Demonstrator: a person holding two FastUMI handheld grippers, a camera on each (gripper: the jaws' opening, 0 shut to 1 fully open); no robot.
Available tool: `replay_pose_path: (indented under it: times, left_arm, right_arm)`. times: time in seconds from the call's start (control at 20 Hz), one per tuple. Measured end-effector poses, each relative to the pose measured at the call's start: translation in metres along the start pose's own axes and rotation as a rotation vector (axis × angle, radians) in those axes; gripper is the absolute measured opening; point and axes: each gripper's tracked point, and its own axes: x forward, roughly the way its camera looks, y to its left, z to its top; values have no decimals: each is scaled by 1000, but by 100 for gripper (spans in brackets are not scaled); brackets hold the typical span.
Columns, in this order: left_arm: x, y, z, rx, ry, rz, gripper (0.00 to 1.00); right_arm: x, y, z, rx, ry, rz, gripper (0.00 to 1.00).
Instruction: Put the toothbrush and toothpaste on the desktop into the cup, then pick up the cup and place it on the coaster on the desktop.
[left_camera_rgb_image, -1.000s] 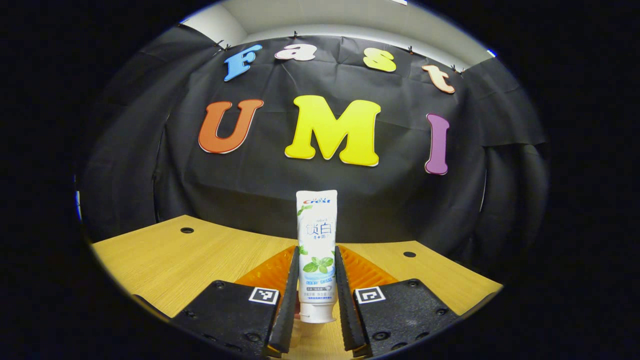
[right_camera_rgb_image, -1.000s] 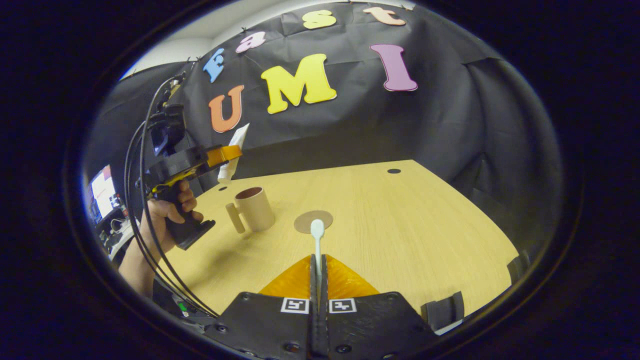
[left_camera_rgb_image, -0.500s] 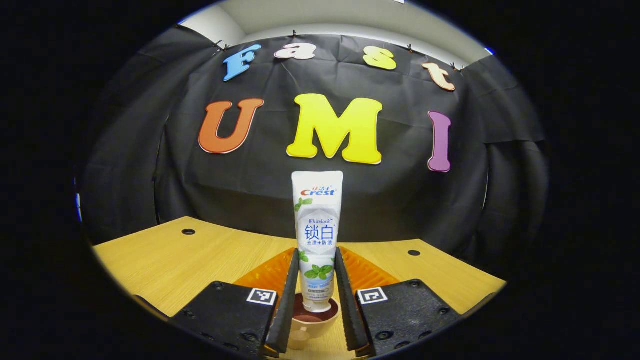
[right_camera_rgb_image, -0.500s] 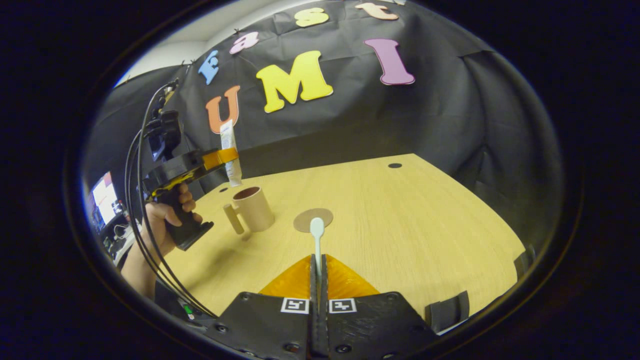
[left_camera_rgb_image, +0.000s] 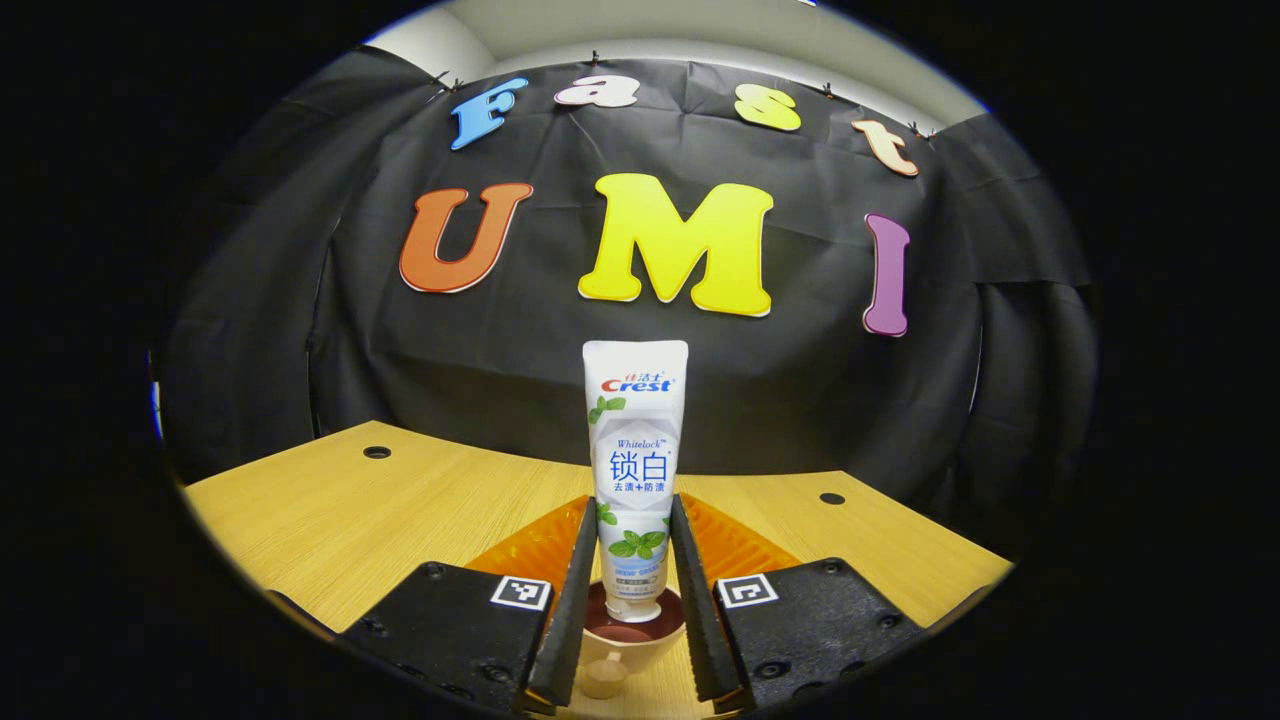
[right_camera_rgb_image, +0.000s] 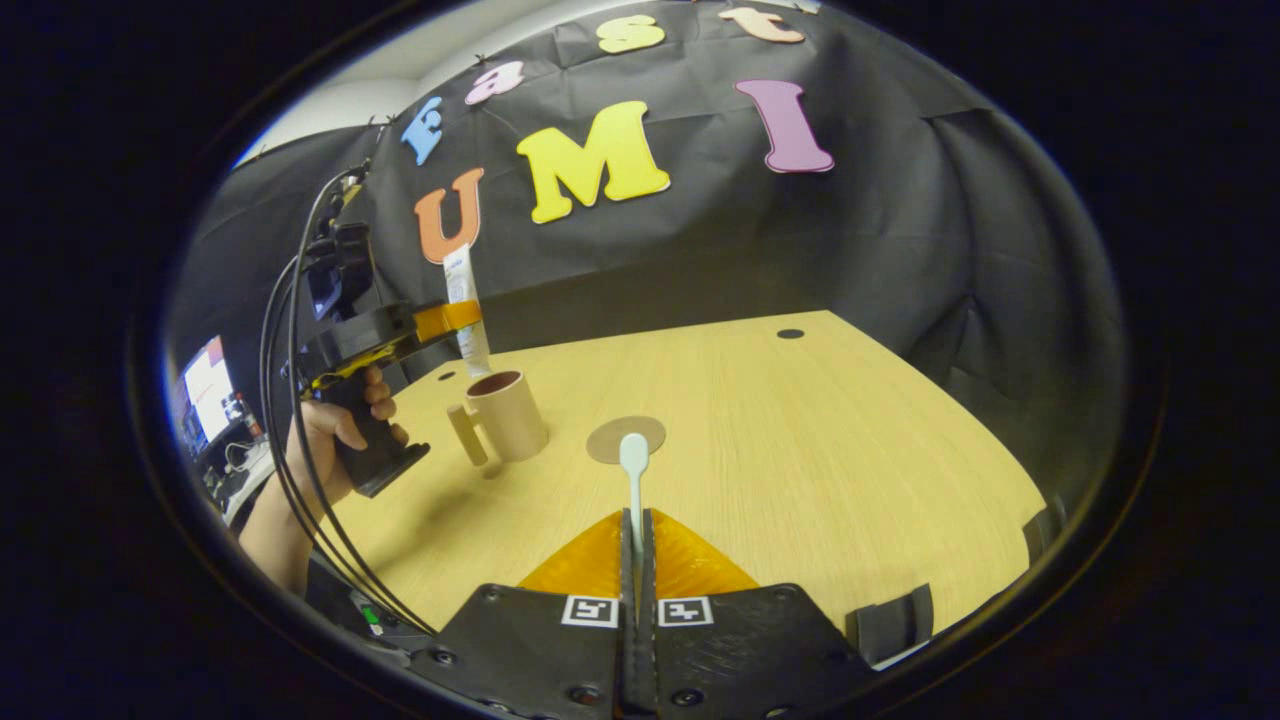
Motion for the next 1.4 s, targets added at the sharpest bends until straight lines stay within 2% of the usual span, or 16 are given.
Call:
replay_pose_path:
  times: [0.15,0.25,0.3,0.45,0.5,0.55,0.6,0.7,0.85,1.0,1.25,1.3,1.4]
  left_arm:
    - [0,3,4,-3,-15,6,49]
    - [-2,6,5,-3,-15,15,46]
    - [-4,6,4,-9,-13,13,49]
    - [-11,11,5,-15,-3,3,65]
    - [-15,16,5,-16,1,10,74]
    - [-22,25,6,-20,0,21,80]
    - [-28,31,8,-22,-4,34,90]
    - [-43,47,8,-22,-6,60,99]
    - [-70,73,3,-28,7,94,98]
    - [-98,97,-6,-23,4,134,98]
    - [-127,127,-27,-37,35,173,98]
    - [-129,130,-29,-46,38,174,98]
    - [-132,136,-32,-57,38,178,98]
  right_arm:
    - [-1,1,0,-6,-2,0,0]
    - [-1,3,0,-14,1,7,0]
    - [0,6,2,-20,-2,15,0]
    - [4,25,18,-50,-23,65,2]
    - [8,33,30,-73,-45,79,0]
    - [12,42,42,-93,-76,101,0]
    - [18,54,57,-111,-106,125,0]
    - [32,82,86,-151,-182,173,0]
    - [66,124,138,-196,-331,227,0]
    - [101,167,168,-160,-409,305,0]
    - [95,239,200,-139,-555,469,0]
    - [98,248,204,-142,-589,477,0]
    - [115,251,206,-159,-615,441,0]
